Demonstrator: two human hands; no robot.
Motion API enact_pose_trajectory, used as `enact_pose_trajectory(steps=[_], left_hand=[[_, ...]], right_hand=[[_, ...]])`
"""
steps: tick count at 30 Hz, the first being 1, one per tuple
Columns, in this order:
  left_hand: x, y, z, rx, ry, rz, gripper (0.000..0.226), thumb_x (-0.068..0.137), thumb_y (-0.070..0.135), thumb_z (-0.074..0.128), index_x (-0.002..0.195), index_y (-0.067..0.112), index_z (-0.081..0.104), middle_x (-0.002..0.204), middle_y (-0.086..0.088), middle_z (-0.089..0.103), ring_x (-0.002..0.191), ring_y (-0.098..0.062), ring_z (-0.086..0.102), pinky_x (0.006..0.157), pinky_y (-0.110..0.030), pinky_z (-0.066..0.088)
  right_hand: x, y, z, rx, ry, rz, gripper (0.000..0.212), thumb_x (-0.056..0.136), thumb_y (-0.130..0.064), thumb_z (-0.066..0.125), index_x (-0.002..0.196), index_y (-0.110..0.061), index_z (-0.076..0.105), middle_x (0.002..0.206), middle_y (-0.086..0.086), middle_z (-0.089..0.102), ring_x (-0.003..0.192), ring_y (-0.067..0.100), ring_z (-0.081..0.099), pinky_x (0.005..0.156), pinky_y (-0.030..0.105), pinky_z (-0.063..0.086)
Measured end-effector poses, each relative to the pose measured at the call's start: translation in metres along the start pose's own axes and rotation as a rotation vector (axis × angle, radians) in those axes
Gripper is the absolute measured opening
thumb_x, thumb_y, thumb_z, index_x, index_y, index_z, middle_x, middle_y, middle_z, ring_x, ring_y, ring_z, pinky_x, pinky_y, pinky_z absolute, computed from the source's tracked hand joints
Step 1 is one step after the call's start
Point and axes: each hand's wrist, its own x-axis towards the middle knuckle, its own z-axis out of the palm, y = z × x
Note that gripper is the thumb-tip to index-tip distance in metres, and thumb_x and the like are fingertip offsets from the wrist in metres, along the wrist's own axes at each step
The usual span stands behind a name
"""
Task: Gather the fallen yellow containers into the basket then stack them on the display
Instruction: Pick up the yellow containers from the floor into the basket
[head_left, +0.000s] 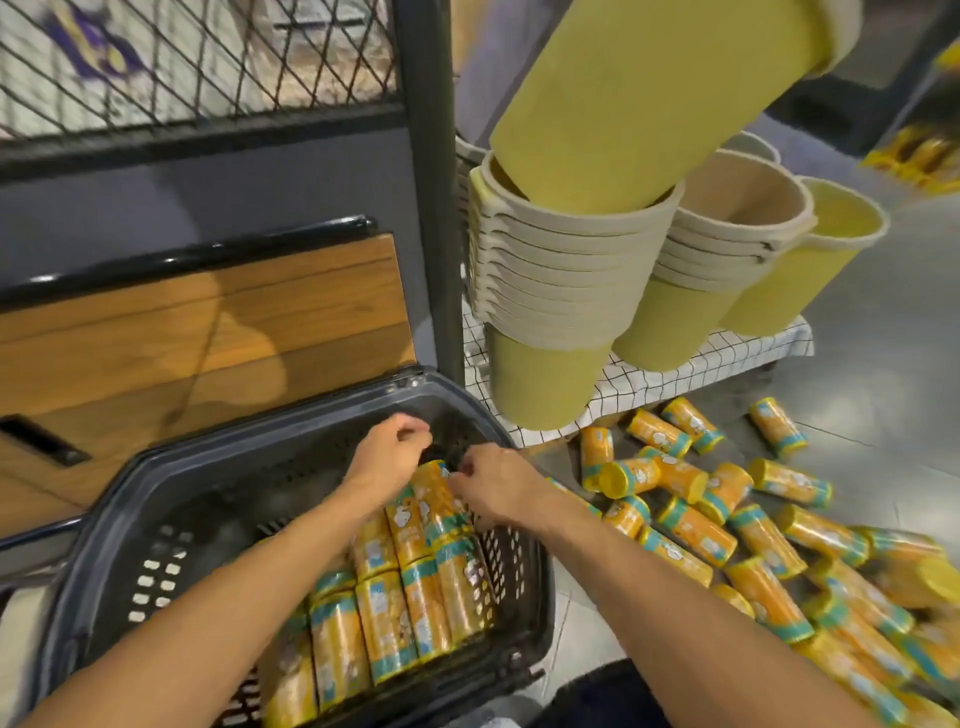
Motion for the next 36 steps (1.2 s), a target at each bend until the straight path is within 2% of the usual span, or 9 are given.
enact_pose_trajectory(steps=[3, 5, 10, 13, 15, 19, 24, 32, 36], left_hand=[[-0.024, 0.033, -0.003, -0.129, 0.005, 0.108, 0.026, 0.081, 0.049, 0.062, 0.102, 0.037, 0.071, 0.109, 0.006, 0.074, 0.106, -0.019, 0.069, 0.101, -0.049, 0.052], [-0.045, 0.059, 0.000, -0.165, -0.013, 0.172, 0.030, 0.083, 0.052, 0.061, 0.108, 0.039, 0.071, 0.114, 0.010, 0.072, 0.112, -0.014, 0.066, 0.104, -0.048, 0.051], [-0.091, 0.109, 0.037, -0.236, -0.073, 0.288, 0.020, 0.097, 0.036, 0.067, 0.116, 0.033, 0.070, 0.113, 0.012, 0.072, 0.111, -0.008, 0.065, 0.106, -0.043, 0.049], [-0.112, 0.128, 0.077, -0.228, -0.123, 0.362, 0.015, 0.100, 0.028, 0.065, 0.113, 0.034, 0.069, 0.109, 0.013, 0.072, 0.102, -0.003, 0.066, 0.094, -0.035, 0.052], [-0.122, 0.134, 0.111, -0.229, -0.169, 0.388, 0.016, 0.100, 0.024, 0.065, 0.114, 0.030, 0.068, 0.106, 0.013, 0.070, 0.098, -0.002, 0.065, 0.090, -0.031, 0.051], [-0.135, 0.127, 0.187, -0.195, -0.270, 0.397, 0.016, 0.099, 0.018, 0.066, 0.111, 0.029, 0.065, 0.104, 0.012, 0.069, 0.099, 0.000, 0.064, 0.081, -0.012, 0.045], [-0.131, 0.098, 0.274, -0.170, -0.356, 0.309, 0.033, 0.085, 0.036, 0.069, 0.115, 0.024, 0.063, 0.110, 0.003, 0.070, 0.107, -0.015, 0.066, 0.095, -0.034, 0.050], [-0.065, 0.032, 0.343, -0.209, -0.220, 0.148, 0.019, 0.100, 0.018, 0.061, 0.119, 0.021, 0.063, 0.105, 0.010, 0.066, 0.107, -0.014, 0.061, 0.078, -0.014, 0.044], [-0.012, -0.012, 0.358, -0.017, -0.103, 0.209, 0.029, 0.100, 0.023, 0.059, 0.128, 0.023, 0.062, 0.122, 0.001, 0.065, 0.120, -0.023, 0.060, 0.098, -0.038, 0.048]], right_hand=[[-0.031, 0.010, -0.039, 0.236, 0.198, -0.079, 0.032, 0.097, -0.040, 0.063, 0.116, -0.014, 0.068, 0.101, 0.007, 0.074, 0.096, 0.028, 0.069, 0.086, 0.042, 0.056], [-0.057, 0.024, -0.067, 0.309, 0.300, -0.099, 0.036, 0.097, -0.044, 0.064, 0.119, -0.015, 0.068, 0.105, 0.002, 0.074, 0.096, 0.022, 0.067, 0.082, 0.032, 0.050], [-0.110, 0.089, -0.103, 0.441, 0.497, -0.038, 0.037, 0.094, -0.051, 0.066, 0.112, -0.019, 0.070, 0.105, -0.004, 0.074, 0.097, 0.017, 0.069, 0.087, 0.034, 0.053], [-0.132, 0.141, -0.105, 0.516, 0.595, 0.030, 0.036, 0.091, -0.054, 0.067, 0.106, -0.021, 0.071, 0.095, -0.006, 0.074, 0.089, 0.016, 0.071, 0.088, 0.041, 0.057], [-0.147, 0.176, -0.100, 0.550, 0.647, 0.074, 0.031, 0.091, -0.050, 0.069, 0.101, -0.021, 0.070, 0.088, -0.012, 0.072, 0.084, 0.008, 0.068, 0.081, 0.033, 0.054], [-0.160, 0.255, -0.072, 0.599, 0.702, 0.214, 0.036, 0.093, -0.049, 0.069, 0.112, -0.019, 0.069, 0.101, -0.004, 0.072, 0.090, 0.014, 0.069, 0.073, 0.027, 0.054], [-0.152, 0.339, -0.024, 0.626, 0.667, 0.418, 0.053, 0.089, -0.057, 0.069, 0.123, -0.017, 0.063, 0.109, 0.002, 0.070, 0.104, 0.024, 0.068, 0.090, 0.042, 0.055], [-0.098, 0.417, 0.056, 0.683, 0.657, 0.607, 0.072, 0.092, -0.053, 0.070, 0.144, -0.009, 0.047, 0.141, 0.011, 0.058, 0.128, 0.029, 0.056, 0.089, 0.033, 0.042], [-0.061, 0.440, 0.090, 0.684, 0.641, 0.683, 0.089, 0.086, -0.057, 0.074, 0.147, -0.005, 0.036, 0.146, 0.019, 0.050, 0.131, 0.036, 0.052, 0.101, 0.044, 0.047]])
